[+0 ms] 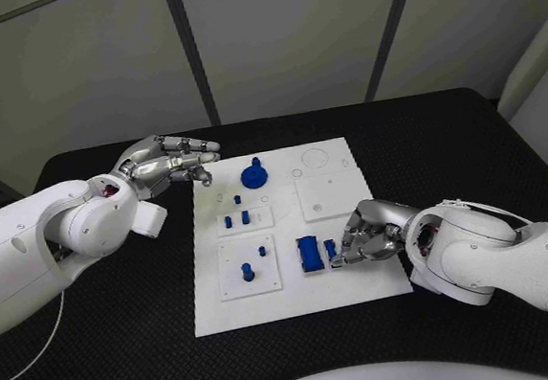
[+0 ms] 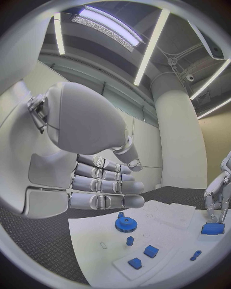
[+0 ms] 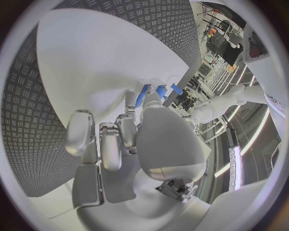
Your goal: Assemble the parts on the task board
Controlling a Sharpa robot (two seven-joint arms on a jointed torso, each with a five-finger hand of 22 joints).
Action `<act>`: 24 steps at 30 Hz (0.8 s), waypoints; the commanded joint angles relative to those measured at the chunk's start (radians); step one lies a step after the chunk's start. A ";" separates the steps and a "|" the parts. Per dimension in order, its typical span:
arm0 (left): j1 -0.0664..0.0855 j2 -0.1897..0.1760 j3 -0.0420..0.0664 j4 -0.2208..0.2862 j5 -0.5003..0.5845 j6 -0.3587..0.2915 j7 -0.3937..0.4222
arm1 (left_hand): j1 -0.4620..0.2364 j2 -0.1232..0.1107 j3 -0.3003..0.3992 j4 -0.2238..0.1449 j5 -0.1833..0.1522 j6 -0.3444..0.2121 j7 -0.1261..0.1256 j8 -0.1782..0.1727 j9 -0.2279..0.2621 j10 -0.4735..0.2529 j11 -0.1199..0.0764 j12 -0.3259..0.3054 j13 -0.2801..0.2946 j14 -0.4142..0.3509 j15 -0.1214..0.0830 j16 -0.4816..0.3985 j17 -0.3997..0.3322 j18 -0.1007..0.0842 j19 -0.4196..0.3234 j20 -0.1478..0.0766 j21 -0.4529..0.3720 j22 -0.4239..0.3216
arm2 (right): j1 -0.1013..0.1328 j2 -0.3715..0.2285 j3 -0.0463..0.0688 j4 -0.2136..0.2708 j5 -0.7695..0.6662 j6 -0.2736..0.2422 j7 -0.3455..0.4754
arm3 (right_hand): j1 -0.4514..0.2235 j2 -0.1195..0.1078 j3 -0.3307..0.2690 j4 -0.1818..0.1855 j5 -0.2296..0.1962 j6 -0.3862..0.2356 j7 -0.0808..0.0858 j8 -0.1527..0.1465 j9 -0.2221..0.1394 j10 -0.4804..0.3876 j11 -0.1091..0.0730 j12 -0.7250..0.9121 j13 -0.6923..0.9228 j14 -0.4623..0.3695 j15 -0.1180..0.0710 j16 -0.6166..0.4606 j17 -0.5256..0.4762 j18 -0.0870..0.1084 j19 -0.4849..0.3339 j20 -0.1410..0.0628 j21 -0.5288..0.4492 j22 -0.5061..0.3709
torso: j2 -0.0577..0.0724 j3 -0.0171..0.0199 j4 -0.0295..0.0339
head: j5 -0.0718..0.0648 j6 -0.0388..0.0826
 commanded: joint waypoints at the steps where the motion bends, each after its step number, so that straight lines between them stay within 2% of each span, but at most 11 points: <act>1: 0.000 -0.001 -0.001 0.002 0.004 0.002 0.016 | -0.010 0.000 0.001 -0.004 0.002 -0.008 0.001 0.007 0.000 -0.007 0.003 0.008 0.000 -0.006 0.004 -0.002 -0.001 -0.006 -0.007 0.001 -0.005 0.001 | 0.001 -0.018 0.000 0.017 0.053 -0.081 0.087 | -0.007 -0.011 -0.015 0.005 0.013 -0.025 0.007 -0.009 -0.001 -0.029 0.005 -0.060 -0.058 0.085 0.004 -0.024 0.186 0.016 -0.033 0.004 -0.041 -0.050 | -0.003 -0.0005 0.0018 | -0.004 0.007; 6: -0.002 0.002 -0.011 -0.003 0.004 -0.020 0.055 | -0.033 -0.006 -0.015 0.007 0.000 -0.005 -0.006 0.014 0.002 -0.005 -0.001 0.015 0.001 -0.006 0.006 0.001 -0.002 -0.007 -0.011 0.005 -0.012 -0.005 | 0.008 -0.043 0.001 0.010 0.204 -0.136 0.241 | 0.002 -0.010 -0.024 0.007 0.026 -0.059 0.023 -0.028 -0.006 -0.091 0.020 -0.194 -0.145 0.061 0.017 -0.084 0.100 0.042 -0.112 0.017 -0.149 -0.177 | -0.012 -0.0034 0.0009 | -0.006 0.018; 9: -0.006 0.008 -0.018 -0.010 0.022 -0.043 0.097 | -0.062 -0.015 -0.045 0.023 -0.006 0.003 -0.017 0.026 0.003 0.002 -0.009 0.027 0.002 -0.023 0.008 -0.012 -0.009 -0.005 -0.024 0.011 -0.036 -0.027 | 0.028 -0.040 0.001 -0.037 0.345 -0.151 0.372 | 0.041 0.007 -0.020 -0.001 0.030 -0.096 0.041 -0.055 -0.016 -0.198 0.035 -0.420 -0.296 0.020 0.029 -0.191 -0.033 0.081 -0.233 0.029 -0.322 -0.372 | -0.023 -0.0065 0.0015 | -0.010 0.031; 10: -0.008 0.011 -0.019 -0.012 0.030 -0.049 0.109 | -0.069 -0.017 -0.059 0.028 -0.009 0.006 -0.022 0.031 0.003 0.007 -0.013 0.033 0.002 -0.039 0.008 -0.031 -0.018 -0.003 -0.038 0.014 -0.056 -0.045 | 0.035 -0.035 0.001 -0.055 0.388 -0.151 0.407 | 0.061 0.010 -0.021 -0.005 0.029 -0.104 0.045 -0.064 -0.021 -0.254 0.043 -0.538 -0.379 -0.009 0.036 -0.266 -0.116 0.099 -0.300 0.036 -0.425 -0.481 | -0.027 -0.0075 0.0009 | -0.010 0.035; 12: -0.013 0.019 -0.022 -0.020 0.049 -0.064 0.140 | -0.079 -0.015 -0.077 0.041 -0.013 0.009 -0.031 0.036 0.002 0.019 -0.013 0.038 0.000 -0.078 0.014 -0.093 -0.045 -0.006 -0.077 0.025 -0.104 -0.086 | 0.048 -0.018 0.001 -0.108 0.497 -0.147 0.490 | 0.093 0.024 -0.017 -0.009 0.029 -0.116 0.060 -0.079 -0.030 -0.305 0.053 -0.618 -0.444 -0.071 0.047 -0.416 -0.270 0.104 -0.338 0.047 -0.498 -0.539 | -0.036 -0.0097 -0.0005 | -0.011 0.045; 14: -0.017 0.033 -0.023 -0.035 0.068 -0.078 0.170 | -0.085 -0.013 -0.094 0.054 -0.017 0.012 -0.033 0.038 0.001 0.028 -0.011 0.024 -0.004 -0.099 0.026 -0.183 -0.084 -0.006 -0.123 0.040 -0.165 -0.145 | 0.058 0.006 0.002 -0.168 0.604 -0.136 0.567 | 0.140 0.041 -0.010 -0.012 0.011 -0.132 0.078 -0.099 -0.045 -0.358 0.080 -0.731 -0.549 -0.220 0.072 -0.732 -0.560 0.100 -0.387 0.067 -0.587 -0.592 | -0.048 -0.0144 -0.0010 | -0.012 0.054; 15: -0.018 0.040 -0.024 -0.043 0.077 -0.084 0.182 | -0.087 -0.012 -0.098 0.059 -0.018 0.014 -0.036 0.038 0.000 0.034 -0.011 0.016 -0.004 -0.107 0.032 -0.220 -0.098 -0.007 -0.143 0.047 -0.181 -0.168 | 0.062 0.017 0.002 -0.194 0.645 -0.130 0.596 | 0.158 0.047 -0.006 -0.014 -0.002 -0.137 0.084 -0.105 -0.051 -0.380 0.086 -0.779 -0.594 -0.262 0.082 -0.798 -0.605 0.096 -0.409 0.076 -0.619 -0.612 | -0.049 -0.0151 -0.0010 | -0.013 0.062; 16: -0.021 0.053 -0.024 -0.060 0.094 -0.096 0.200 | -0.082 -0.008 -0.103 0.071 -0.021 0.017 -0.031 0.031 0.000 0.056 -0.005 -0.028 -0.004 -0.088 0.043 -0.329 -0.138 -0.003 -0.240 0.066 -0.190 -0.263 | 0.067 0.040 0.002 -0.240 0.713 -0.119 0.643 | 0.196 0.054 0.000 -0.017 -0.028 -0.144 0.094 -0.121 -0.066 -0.384 0.094 -0.860 -0.692 -0.327 0.103 -0.896 -0.654 0.093 -0.457 0.095 -0.694 -0.657 | -0.059 -0.0174 -0.0023 | -0.013 0.068; 19: -0.026 0.082 -0.025 -0.102 0.131 -0.129 0.237 | -0.076 -0.008 -0.112 0.085 -0.023 0.025 -0.040 0.015 -0.001 0.084 -0.003 -0.096 -0.005 -0.098 0.064 -0.473 -0.180 -0.002 -0.300 0.096 -0.187 -0.379 | 0.076 0.095 0.003 -0.341 0.809 -0.095 0.725 | 0.249 0.074 0.019 -0.019 -0.060 -0.147 0.107 -0.151 -0.093 -0.378 0.123 -0.956 -0.831 -0.460 0.150 -1.079 -0.764 0.078 -0.549 0.136 -0.826 -0.737 | -0.073 -0.0187 -0.0084 | -0.009 0.090; 21: -0.032 0.105 -0.025 -0.135 0.160 -0.158 0.264 | -0.066 -0.007 -0.123 0.092 -0.024 0.031 -0.047 -0.003 0.000 0.103 0.007 -0.153 -0.004 -0.085 0.072 -0.560 -0.194 0.003 -0.342 0.114 -0.193 -0.468 | 0.081 0.137 0.007 -0.415 0.855 -0.080 0.771 | 0.265 0.075 0.022 -0.017 -0.071 -0.143 0.112 -0.171 -0.111 -0.363 0.136 -1.002 -0.917 -0.479 0.171 -1.171 -0.837 0.082 -0.568 0.159 -0.892 -0.783 | -0.080 -0.0183 -0.0113 | -0.011 0.112; 24: -0.040 0.142 -0.025 -0.184 0.199 -0.208 0.300 | -0.061 -0.002 -0.152 0.101 -0.024 0.033 -0.060 -0.035 -0.001 0.105 0.025 -0.223 -0.004 -0.097 0.097 -0.670 -0.198 0.002 -0.406 0.134 -0.192 -0.577 | 0.084 0.196 0.024 -0.516 0.915 -0.072 0.824 | 0.274 0.078 0.029 -0.019 -0.077 -0.133 0.121 -0.209 -0.143 -0.340 0.148 -1.067 -1.054 -0.475 0.194 -1.303 -0.952 0.102 -0.564 0.198 -0.983 -0.851 | -0.088 -0.0175 -0.0119 | -0.013 0.145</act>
